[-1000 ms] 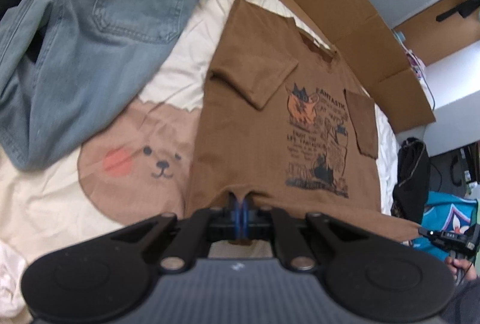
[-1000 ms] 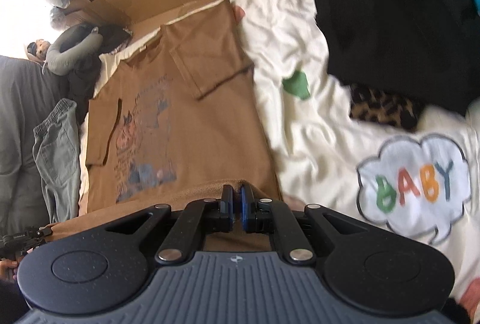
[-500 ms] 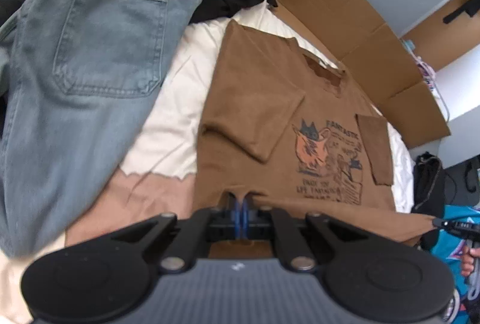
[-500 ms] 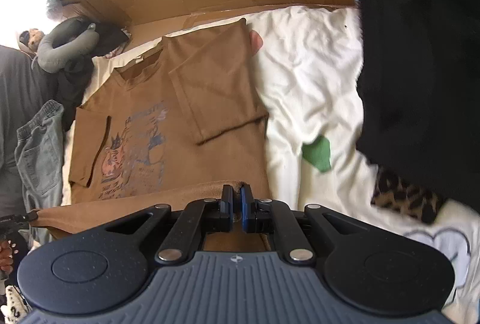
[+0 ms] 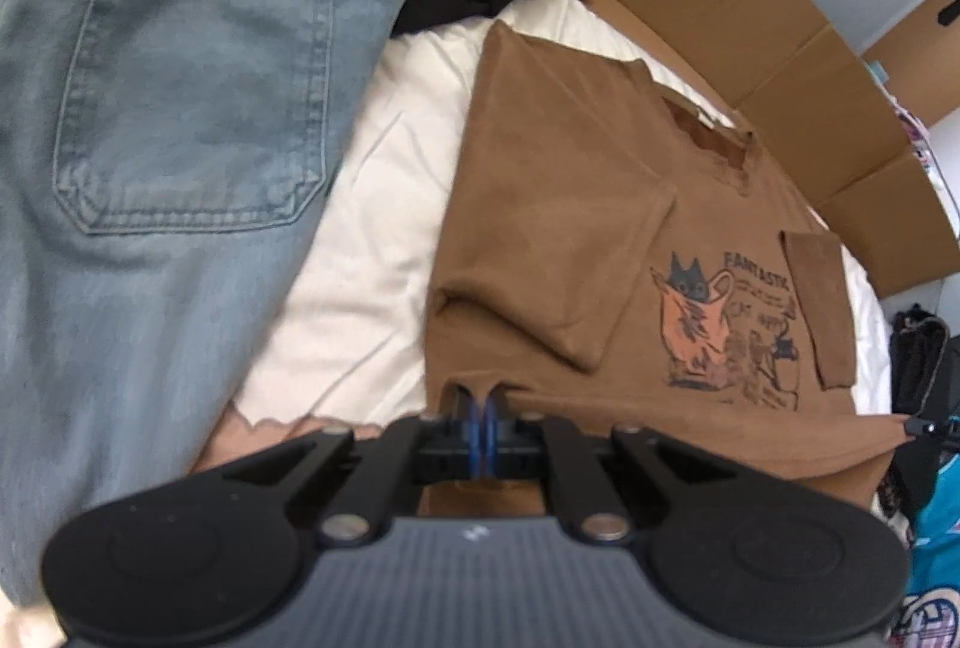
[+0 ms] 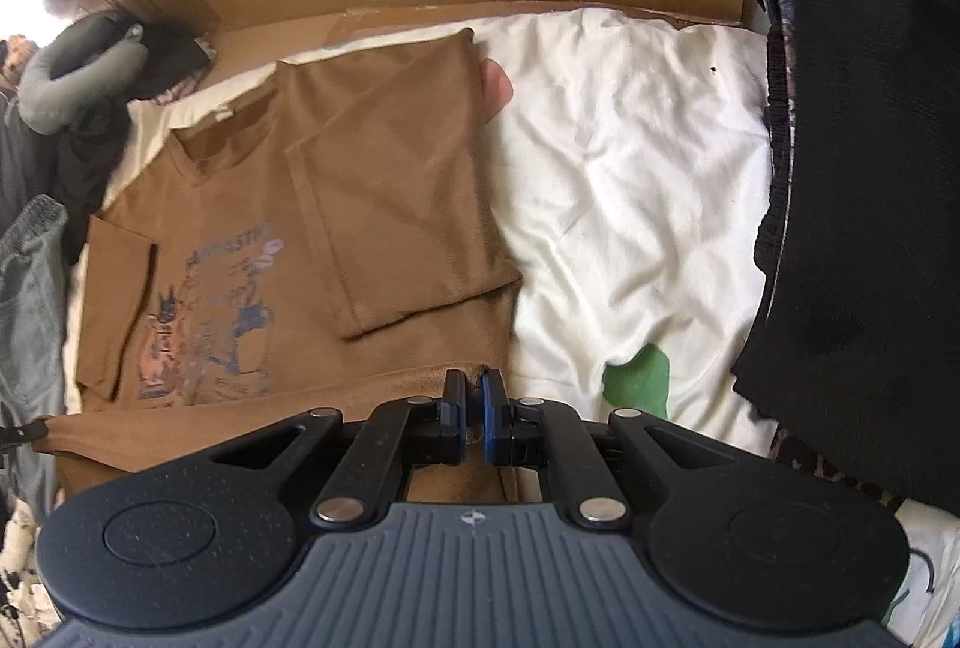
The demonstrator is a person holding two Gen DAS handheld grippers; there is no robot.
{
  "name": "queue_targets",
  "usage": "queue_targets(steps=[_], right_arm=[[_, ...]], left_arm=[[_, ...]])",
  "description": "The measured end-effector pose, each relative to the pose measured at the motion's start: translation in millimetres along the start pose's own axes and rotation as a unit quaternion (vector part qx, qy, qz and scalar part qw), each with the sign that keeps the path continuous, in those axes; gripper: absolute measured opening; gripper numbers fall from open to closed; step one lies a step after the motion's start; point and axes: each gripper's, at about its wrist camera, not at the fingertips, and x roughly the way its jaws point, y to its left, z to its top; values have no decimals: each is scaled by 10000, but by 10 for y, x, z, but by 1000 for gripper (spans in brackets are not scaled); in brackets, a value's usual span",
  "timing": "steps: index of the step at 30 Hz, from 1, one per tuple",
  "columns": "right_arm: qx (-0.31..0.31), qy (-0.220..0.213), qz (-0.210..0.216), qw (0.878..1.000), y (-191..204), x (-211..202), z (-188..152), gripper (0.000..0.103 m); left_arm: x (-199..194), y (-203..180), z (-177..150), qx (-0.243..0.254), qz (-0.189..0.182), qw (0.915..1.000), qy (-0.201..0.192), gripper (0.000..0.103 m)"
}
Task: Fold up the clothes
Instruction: 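Lay the folded hem down and open both grippers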
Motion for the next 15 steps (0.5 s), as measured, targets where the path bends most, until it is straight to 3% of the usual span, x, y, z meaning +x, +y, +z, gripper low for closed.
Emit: queue_targets(steps=[5, 8, 11, 15], right_arm=[[67, -74, -242, 9997, -12, 182, 30, 7], [140, -142, -479, 9987, -5, 240, 8, 12], [233, -288, -470, 9982, 4, 153, -40, 27], [158, -303, -548, 9979, 88, -80, -154, 32]], left_arm=[[198, 38, 59, -126, 47, 9999, 95, 5], [224, 72, 78, -245, 236, 9994, 116, 15], [127, 59, 99, -54, 195, 9998, 47, 25], [2, 40, 53, 213, 167, 9996, 103, 36]])
